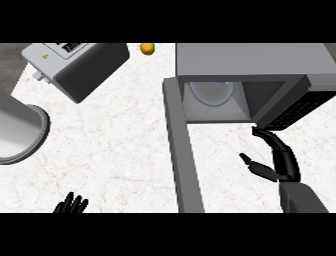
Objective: Pick up the milk, place it into the microwave and close the microwave
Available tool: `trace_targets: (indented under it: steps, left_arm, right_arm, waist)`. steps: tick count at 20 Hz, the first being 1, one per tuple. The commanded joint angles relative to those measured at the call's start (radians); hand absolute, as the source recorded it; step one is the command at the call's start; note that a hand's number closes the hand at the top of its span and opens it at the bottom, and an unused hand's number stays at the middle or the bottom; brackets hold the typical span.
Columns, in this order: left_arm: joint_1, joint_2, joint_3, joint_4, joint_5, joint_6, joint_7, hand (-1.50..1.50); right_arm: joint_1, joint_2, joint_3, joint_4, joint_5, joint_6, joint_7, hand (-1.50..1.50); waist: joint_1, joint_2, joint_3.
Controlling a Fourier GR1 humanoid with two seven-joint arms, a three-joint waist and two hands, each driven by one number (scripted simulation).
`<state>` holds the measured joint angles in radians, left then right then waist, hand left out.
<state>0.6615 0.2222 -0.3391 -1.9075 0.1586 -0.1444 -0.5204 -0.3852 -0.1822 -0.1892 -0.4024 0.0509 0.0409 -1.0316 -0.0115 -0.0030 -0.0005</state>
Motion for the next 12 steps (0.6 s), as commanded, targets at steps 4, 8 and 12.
trace_targets:
  steps: [4,8,12]
  left_arm:
    - [-0.174,-0.015,-0.071,0.114,-0.124,0.005,0.083,1.50]
    - [-0.265,-0.042,-0.103,0.119,-0.185,0.029,0.166,1.50]
    - [-0.341,-0.160,-0.179,0.230,-0.257,0.095,0.174,1.50]
  right_arm:
    - [0.138,-0.059,0.006,-0.179,-0.043,0.082,0.034,-1.50]
    - [0.182,-0.139,-0.060,-0.154,-0.110,0.171,-0.007,-1.50]
    - [0.245,-0.165,-0.082,-0.206,-0.162,0.222,-0.001,-1.50]
  waist:
    - [-0.004,-0.001,-0.001]
    - [0.003,0.003,0.001]
    - [0.004,0.003,0.000]
